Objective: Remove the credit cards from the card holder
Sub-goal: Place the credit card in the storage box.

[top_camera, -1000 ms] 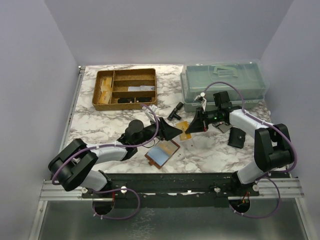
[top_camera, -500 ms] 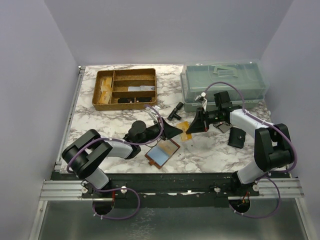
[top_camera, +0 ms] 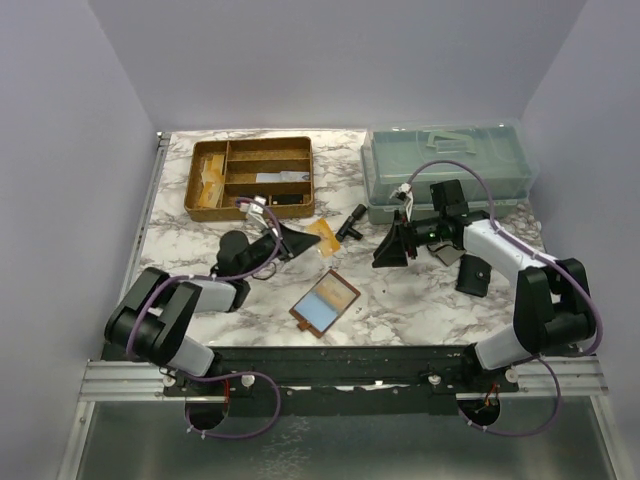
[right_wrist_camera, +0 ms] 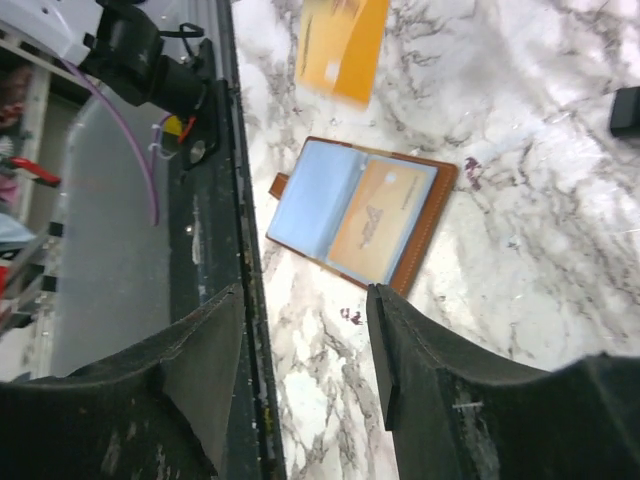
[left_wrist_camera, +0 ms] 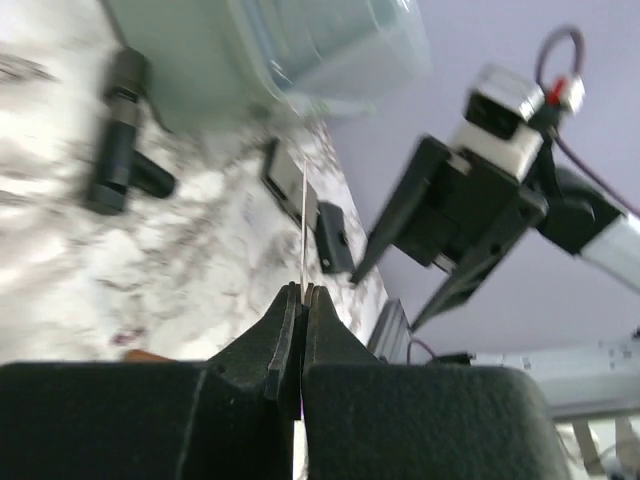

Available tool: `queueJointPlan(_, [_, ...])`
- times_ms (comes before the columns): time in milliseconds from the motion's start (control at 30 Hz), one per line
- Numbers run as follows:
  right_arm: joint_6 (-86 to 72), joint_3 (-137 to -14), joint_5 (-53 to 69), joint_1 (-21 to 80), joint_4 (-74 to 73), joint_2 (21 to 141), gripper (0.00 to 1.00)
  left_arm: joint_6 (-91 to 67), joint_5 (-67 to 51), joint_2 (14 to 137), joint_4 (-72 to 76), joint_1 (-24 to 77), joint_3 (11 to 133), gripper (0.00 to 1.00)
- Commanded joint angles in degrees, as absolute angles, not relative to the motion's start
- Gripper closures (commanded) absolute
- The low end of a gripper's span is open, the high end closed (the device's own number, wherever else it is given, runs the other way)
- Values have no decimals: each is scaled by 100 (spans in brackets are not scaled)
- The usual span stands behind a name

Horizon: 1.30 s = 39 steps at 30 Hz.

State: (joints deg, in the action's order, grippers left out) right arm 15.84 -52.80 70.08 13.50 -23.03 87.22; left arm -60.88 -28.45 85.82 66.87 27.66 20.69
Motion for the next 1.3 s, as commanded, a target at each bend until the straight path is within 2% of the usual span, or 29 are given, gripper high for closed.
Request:
queueJointPlan(0, [1623, -5367, 6447, 1358, -2146, 8347, 41, -6105, -3695, 8091, 5524, 1568, 2079, 100])
queueJointPlan(67, [1640, -5353, 6391, 1354, -2137, 8283, 41, -5787, -3901, 7917, 4697, 961, 2357, 100])
queueJointPlan(233, [1675, -5356, 6388, 1353, -2164, 8232, 40, -3603, -3441, 7735, 732, -23, 4078, 100])
queueJointPlan(367, [1670, -5358, 6429, 1354, -2162, 8220, 40, -2551, -3041, 7958, -735, -567, 5392, 100])
queueJointPlan(667, [1678, -5362, 6442, 1349, -2180, 8205, 40, -339, -2068, 9027, -1909, -1089, 7414, 100])
queueJointPlan(1033, [1696, -5355, 6461, 1354, -2180, 8209, 40, 329, -1620, 10626, -2401, -1191, 9029, 100])
queueJointPlan(1267, [1730, -5347, 6461, 1354, -2188, 8224, 40, 383, -1675, 11390, -2648, -1206, 9600, 100])
